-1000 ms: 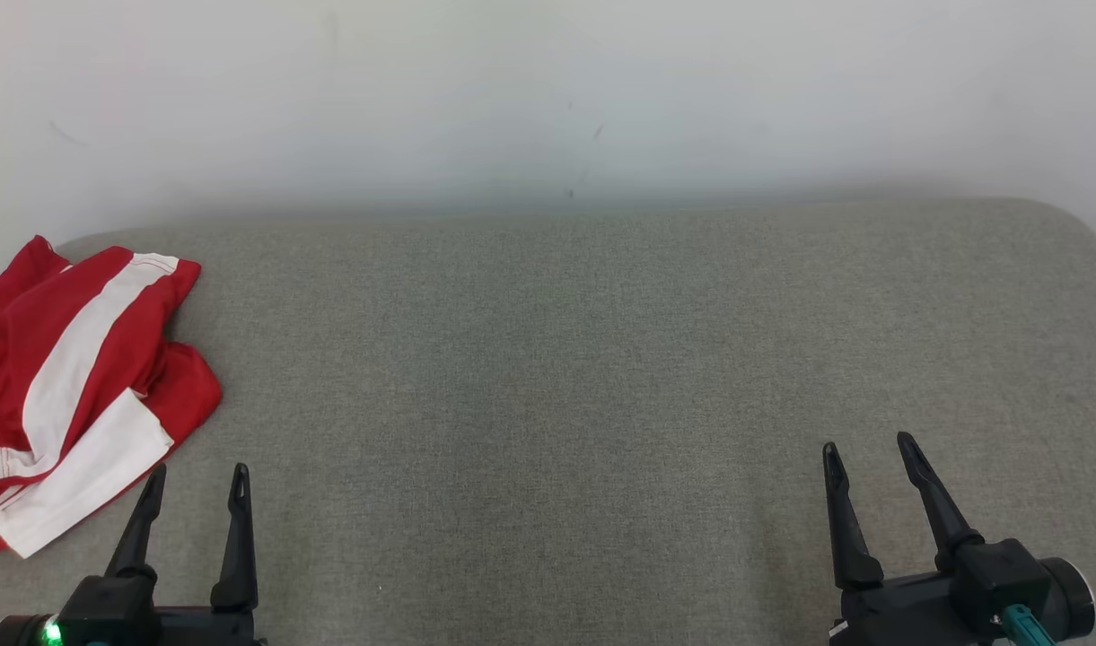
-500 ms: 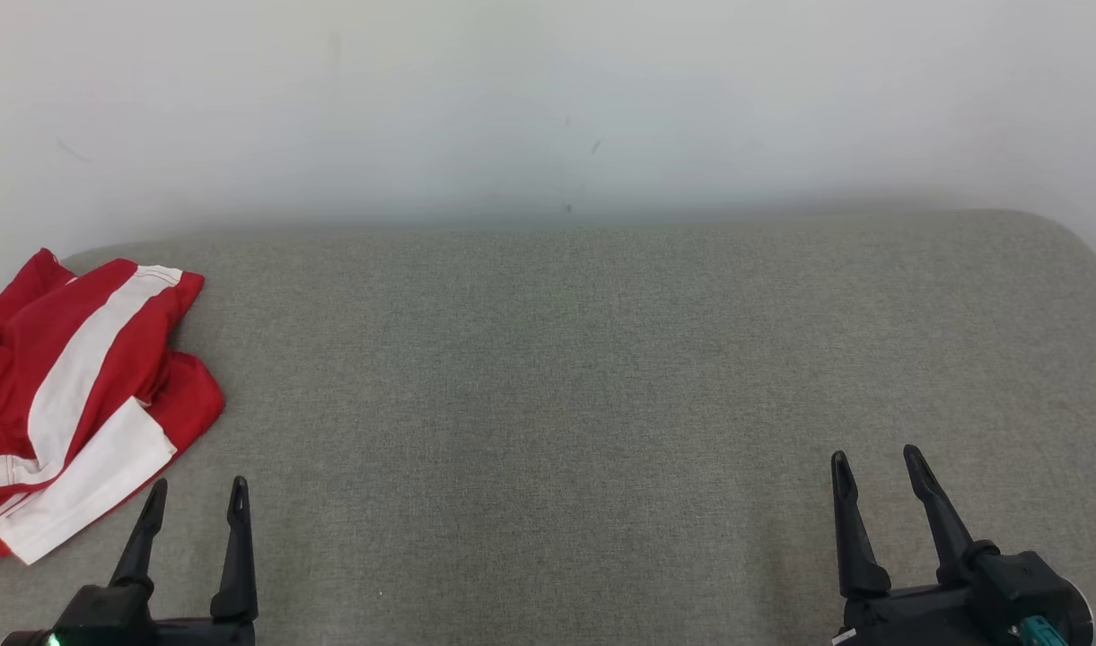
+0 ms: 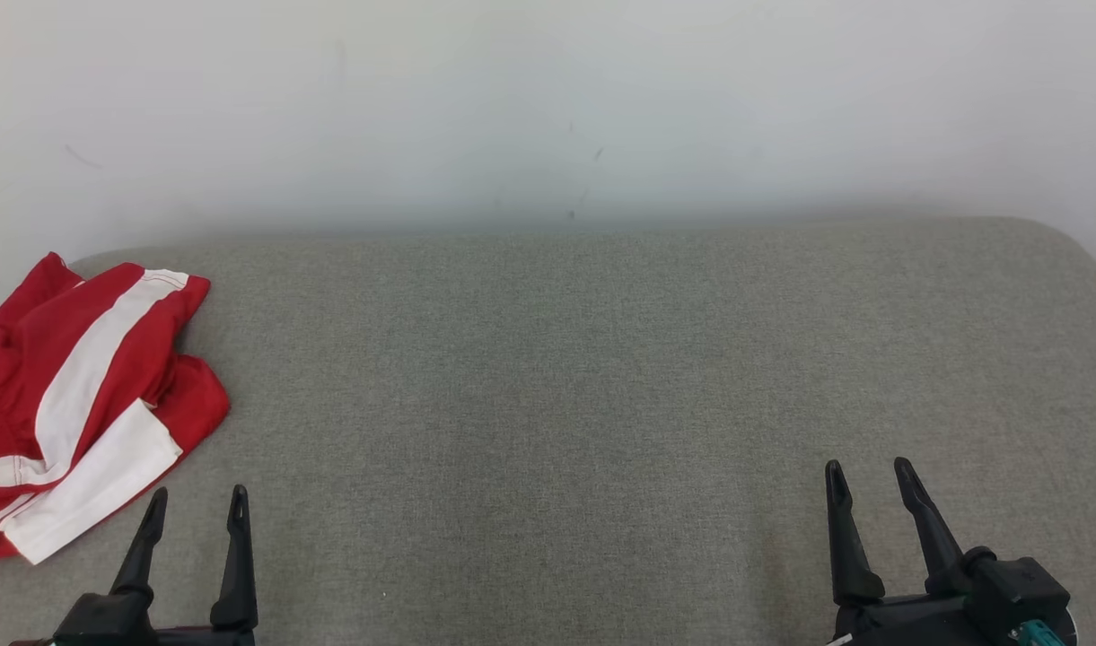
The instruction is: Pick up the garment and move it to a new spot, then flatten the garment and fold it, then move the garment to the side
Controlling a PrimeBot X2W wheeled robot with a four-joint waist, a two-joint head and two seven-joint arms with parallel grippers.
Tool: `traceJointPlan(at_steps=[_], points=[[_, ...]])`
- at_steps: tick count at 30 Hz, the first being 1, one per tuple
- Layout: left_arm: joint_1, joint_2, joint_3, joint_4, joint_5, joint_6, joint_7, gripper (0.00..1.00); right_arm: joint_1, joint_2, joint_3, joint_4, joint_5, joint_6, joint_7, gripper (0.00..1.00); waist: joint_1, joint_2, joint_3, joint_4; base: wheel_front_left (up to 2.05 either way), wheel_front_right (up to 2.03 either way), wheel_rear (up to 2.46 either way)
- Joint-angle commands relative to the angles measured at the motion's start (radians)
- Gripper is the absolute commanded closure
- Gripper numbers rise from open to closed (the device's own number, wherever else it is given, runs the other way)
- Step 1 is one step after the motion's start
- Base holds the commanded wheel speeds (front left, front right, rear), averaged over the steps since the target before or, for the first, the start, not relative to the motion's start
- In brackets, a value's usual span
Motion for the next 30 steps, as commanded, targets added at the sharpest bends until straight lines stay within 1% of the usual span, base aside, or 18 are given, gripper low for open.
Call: traceJointPlan(at_steps=[1, 16, 21, 26, 27, 30], points=[[0.011, -0.001, 0.003, -0.004, 0.002, 0.001, -0.004, 0.0, 0.01, -0.002, 0.001, 0.002, 0.004, -0.002, -0.001, 0.0, 0.0, 0.0, -0.001, 0.001, 0.0, 0.0, 0.0], [0.014, 0.002, -0.004, -0.009, 0.0, 0.001, -0.004, 0.0, 0.01, -0.002, 0.004, 0.015, 0.007, -0.002, -0.001, 0.0, 0.0, 0.0, 0.0, 0.018, 0.0, 0.0, 0.0], [-0.002, 0.006, -0.008, -0.002, 0.002, 0.001, -0.004, 0.0, 0.015, -0.002, 0.004, 0.017, 0.008, -0.002, -0.001, 0.0, 0.0, 0.0, 0.001, 0.063, 0.0, 0.0, 0.0], [-0.011, 0.008, 0.0, 0.006, 0.003, 0.003, -0.004, 0.0, 0.022, -0.002, -0.001, 0.017, 0.012, -0.002, -0.001, 0.0, 0.0, 0.0, 0.006, 0.141, 0.0, 0.0, 0.0], [-0.011, 0.008, 0.0, 0.006, 0.003, 0.003, -0.004, 0.0, 0.022, -0.002, -0.001, 0.017, 0.012, -0.002, -0.001, 0.0, 0.0, 0.0, 0.006, 0.141, 0.0, 0.0, 0.0], [-0.011, 0.01, 0.007, 0.011, 0.001, 0.005, -0.004, 0.0, 0.019, -0.002, -0.005, 0.019, 0.01, -0.002, -0.001, 0.0, 0.0, 0.0, 0.012, 0.196, 0.0, 0.0, 0.0]])
